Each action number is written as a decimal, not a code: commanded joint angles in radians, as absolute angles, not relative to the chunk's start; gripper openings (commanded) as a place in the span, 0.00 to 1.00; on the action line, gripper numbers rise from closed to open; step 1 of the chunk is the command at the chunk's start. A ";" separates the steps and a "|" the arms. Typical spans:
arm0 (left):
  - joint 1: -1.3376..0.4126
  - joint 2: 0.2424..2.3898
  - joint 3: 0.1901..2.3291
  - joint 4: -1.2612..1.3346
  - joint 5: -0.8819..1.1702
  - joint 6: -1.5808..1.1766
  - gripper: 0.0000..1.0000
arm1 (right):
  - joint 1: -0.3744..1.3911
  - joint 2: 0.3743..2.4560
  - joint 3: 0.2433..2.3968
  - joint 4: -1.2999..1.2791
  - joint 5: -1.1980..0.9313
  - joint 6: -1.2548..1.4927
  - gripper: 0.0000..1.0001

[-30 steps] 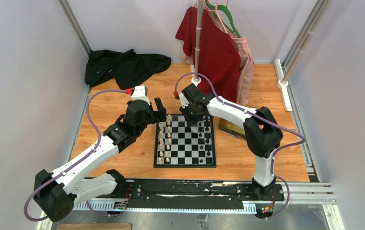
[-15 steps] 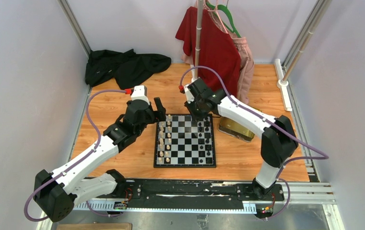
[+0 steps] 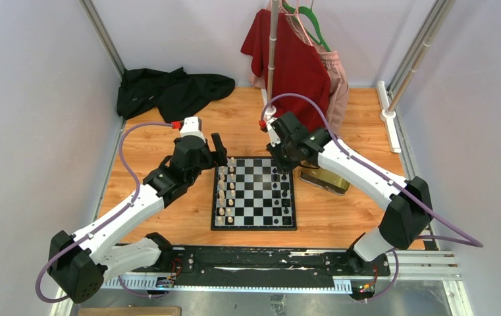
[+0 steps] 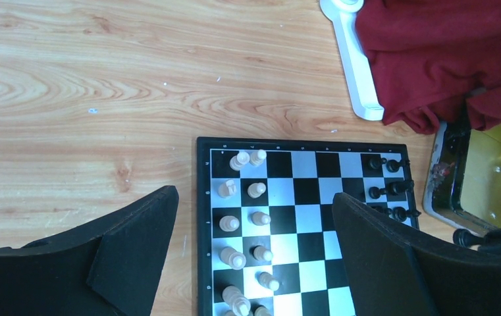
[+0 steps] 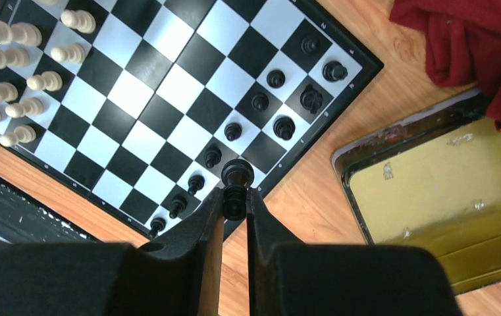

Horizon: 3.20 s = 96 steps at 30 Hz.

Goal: Set up the chess pieces on the board
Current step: Place the chess piece on the chessboard.

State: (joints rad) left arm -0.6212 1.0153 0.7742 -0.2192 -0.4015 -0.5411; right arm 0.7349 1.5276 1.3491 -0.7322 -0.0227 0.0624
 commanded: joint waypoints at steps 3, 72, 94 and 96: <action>-0.605 1.030 0.815 -0.198 -0.401 -0.526 0.94 | 0.747 1.475 1.292 -0.793 0.031 0.096 0.00; -0.529 1.046 0.767 -0.186 -0.362 -0.511 0.94 | 0.693 1.637 1.083 -0.522 0.056 0.103 0.00; -0.524 1.072 0.778 -0.182 -0.363 -0.504 1.00 | 0.684 1.671 1.085 -0.516 0.032 0.096 0.19; -0.525 1.072 0.779 -0.181 -0.363 -0.505 1.00 | 0.683 1.674 1.085 -0.518 0.029 0.096 0.21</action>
State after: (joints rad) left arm -0.5323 1.0664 0.7773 -0.2111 -0.3595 -0.5220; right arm 0.6949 1.6436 1.1000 -0.5083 0.0349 0.1066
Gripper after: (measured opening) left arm 0.995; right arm 0.202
